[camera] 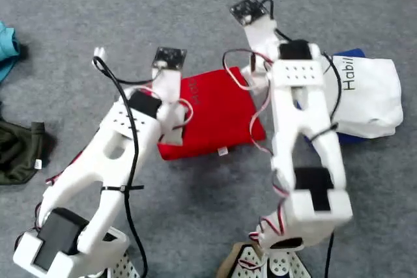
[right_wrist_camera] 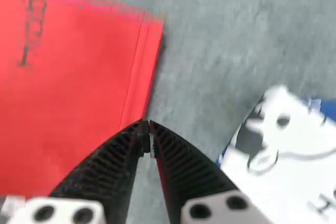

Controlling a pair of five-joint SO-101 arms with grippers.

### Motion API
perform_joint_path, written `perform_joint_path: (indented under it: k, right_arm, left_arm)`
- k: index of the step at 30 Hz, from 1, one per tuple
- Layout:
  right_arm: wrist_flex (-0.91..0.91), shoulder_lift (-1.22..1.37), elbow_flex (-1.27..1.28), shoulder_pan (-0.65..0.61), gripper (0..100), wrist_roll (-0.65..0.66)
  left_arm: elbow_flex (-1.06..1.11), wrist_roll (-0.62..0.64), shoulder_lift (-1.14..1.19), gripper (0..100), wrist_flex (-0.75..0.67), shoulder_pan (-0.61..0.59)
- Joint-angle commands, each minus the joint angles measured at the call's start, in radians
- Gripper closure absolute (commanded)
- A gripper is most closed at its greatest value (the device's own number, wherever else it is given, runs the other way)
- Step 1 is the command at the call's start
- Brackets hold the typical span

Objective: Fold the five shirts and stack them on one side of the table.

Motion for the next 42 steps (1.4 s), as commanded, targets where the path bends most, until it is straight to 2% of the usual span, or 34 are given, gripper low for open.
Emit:
perform_joint_path:
  k: [1,5,12,17,22,27,29,34,42]
  right_arm:
    - [0.044,0.174,-0.248,-0.025,99.6,-0.018]
    - [0.107,0.418,-0.455,-0.022,99.6,-0.018]
    - [0.163,0.756,-0.766,-0.019,99.6,-0.018]
    - [0.282,0.851,-0.97,-0.021,99.6,-0.018]
    - [0.423,0.86,-1.187,-0.019,99.6,-0.018]
    - [0.595,0.858,-1.452,-0.019,99.6,-0.018]
    - [0.6,0.852,-1.5,-0.012,99.6,-0.018]
    - [0.6,0.702,-1.339,0.027,99.6,-0.023]
    - [0.597,0.145,-0.613,0.054,99.6,-0.106]
  left_arm:
    - [0.043,-0.002,-0.035,98,-0.025,0.011]
    - [0.101,-0.083,-0.024,98,-0.043,0.026]
    - [0.334,-0.129,0.073,98,-0.232,-0.012]
    - [0.311,-0.127,0.071,98,-0.229,-0.075]
    - [0.272,-0.126,0.068,98,-0.219,-0.069]
    - [0.104,-0.123,0.013,98,-0.092,-0.069]
    - [0.026,-0.123,-0.027,98,-0.035,-0.074]
    - [-0.124,-0.124,-0.087,98,0.021,-0.132]
    - [-0.14,-0.127,-0.087,98,-0.018,-0.318]
